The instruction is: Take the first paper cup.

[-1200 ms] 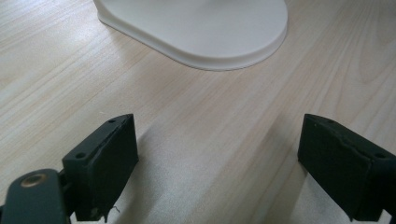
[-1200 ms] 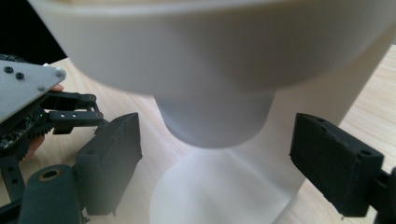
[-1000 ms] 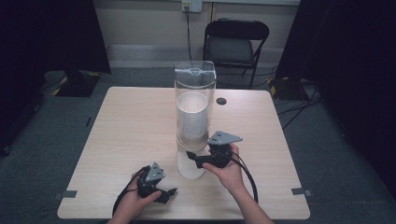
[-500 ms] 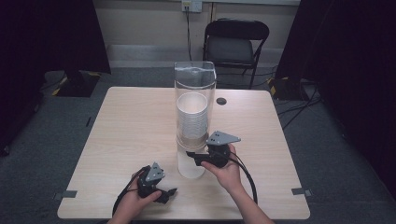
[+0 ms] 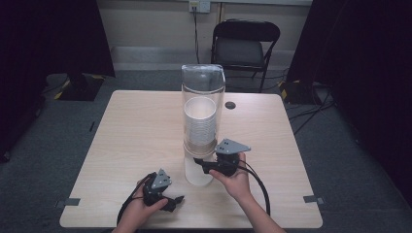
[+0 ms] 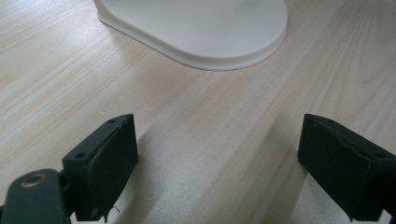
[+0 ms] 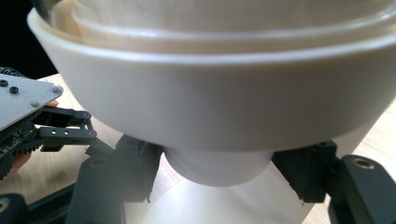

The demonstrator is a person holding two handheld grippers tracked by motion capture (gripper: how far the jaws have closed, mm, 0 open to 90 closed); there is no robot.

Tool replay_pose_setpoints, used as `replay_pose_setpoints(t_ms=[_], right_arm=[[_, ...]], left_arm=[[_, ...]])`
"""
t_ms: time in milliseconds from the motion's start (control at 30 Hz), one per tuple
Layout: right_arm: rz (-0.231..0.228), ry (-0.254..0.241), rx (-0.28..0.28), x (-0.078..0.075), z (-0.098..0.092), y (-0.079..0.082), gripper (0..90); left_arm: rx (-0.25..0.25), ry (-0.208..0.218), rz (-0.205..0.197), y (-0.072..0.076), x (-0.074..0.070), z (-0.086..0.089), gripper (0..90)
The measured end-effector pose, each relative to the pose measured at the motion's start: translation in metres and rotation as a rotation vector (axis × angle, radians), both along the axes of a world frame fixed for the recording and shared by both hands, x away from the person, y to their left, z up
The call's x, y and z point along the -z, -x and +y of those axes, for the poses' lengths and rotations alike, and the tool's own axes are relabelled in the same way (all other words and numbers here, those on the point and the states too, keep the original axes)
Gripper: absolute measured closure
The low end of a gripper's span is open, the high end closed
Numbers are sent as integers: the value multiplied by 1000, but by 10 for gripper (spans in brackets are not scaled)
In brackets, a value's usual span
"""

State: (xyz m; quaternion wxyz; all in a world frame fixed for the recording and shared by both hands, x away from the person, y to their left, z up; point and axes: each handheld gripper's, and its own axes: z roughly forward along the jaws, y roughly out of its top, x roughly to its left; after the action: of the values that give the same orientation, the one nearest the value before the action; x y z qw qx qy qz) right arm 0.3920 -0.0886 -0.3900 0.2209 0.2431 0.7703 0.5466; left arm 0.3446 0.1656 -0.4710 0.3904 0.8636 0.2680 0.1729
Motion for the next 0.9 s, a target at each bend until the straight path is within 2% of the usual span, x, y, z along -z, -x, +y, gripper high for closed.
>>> replay_pose_setpoints(t_ms=[167,667,900], right_arm=[[-2,16,-4,0,-1,1,365],[-9,18,-5,1,0,0,367],[-16,13,-6,2,0,0,368]], left_arm=[[1,0,0,0,0,0,116],[-8,10,7,1,0,-1,116],[1,-1,-1,0,0,0,115]])
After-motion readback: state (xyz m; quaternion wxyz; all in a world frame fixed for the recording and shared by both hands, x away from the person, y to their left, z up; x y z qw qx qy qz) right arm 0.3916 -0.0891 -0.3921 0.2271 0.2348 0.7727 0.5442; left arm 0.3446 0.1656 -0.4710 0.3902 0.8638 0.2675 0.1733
